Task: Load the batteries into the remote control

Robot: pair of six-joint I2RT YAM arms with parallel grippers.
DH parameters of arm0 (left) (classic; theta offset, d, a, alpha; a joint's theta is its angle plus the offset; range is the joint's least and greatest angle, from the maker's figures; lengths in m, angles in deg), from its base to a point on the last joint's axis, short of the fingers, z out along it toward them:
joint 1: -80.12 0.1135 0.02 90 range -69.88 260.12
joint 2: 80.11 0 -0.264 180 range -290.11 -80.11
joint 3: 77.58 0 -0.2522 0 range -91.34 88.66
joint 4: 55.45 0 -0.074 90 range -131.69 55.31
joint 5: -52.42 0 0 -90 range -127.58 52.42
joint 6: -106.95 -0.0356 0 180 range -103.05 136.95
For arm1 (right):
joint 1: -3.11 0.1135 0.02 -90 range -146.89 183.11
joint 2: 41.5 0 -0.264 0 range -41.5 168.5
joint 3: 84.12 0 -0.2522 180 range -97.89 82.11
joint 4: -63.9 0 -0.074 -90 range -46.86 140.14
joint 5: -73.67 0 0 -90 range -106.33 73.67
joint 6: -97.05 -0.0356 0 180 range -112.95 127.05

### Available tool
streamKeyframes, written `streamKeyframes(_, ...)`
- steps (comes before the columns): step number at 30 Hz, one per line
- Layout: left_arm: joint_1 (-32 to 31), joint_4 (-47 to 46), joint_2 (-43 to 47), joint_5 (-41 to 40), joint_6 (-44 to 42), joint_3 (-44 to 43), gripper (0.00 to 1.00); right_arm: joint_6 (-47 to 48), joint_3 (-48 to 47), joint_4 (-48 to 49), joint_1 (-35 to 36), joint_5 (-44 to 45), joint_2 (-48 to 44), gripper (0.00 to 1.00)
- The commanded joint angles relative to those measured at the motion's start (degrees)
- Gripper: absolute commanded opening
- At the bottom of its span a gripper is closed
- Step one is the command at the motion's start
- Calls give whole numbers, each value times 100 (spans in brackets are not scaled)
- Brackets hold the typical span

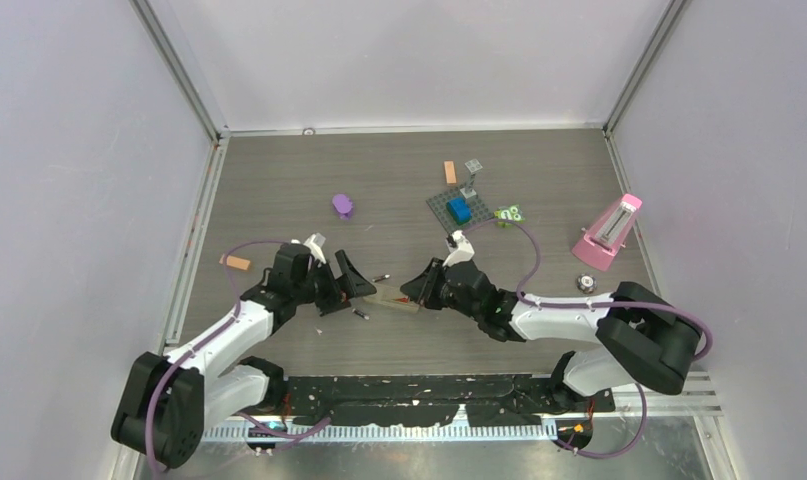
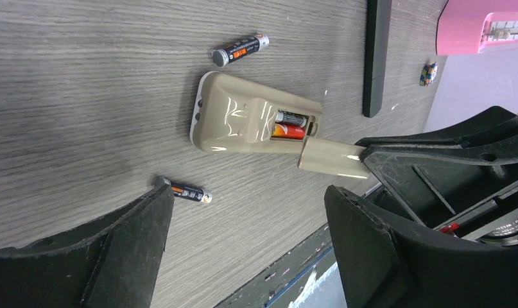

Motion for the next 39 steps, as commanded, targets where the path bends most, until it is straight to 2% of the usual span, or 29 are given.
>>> streamKeyframes(1, 121, -480, -154, 261, 62, -49, 88, -176, -134, 636, 34, 484, 205, 5)
streamKeyframes(10, 245, -1129, -653, 535, 501, 115, 82, -275, -338, 589, 38, 565, 577, 5)
streamKeyframes(30, 361, -1073, -849, 319, 253, 48, 81, -555, -296, 206, 36, 494, 705, 5)
streamKeyframes(39, 357, -1108, -878, 371, 216, 48, 81, -611, -305, 320, 34, 505, 872, 5)
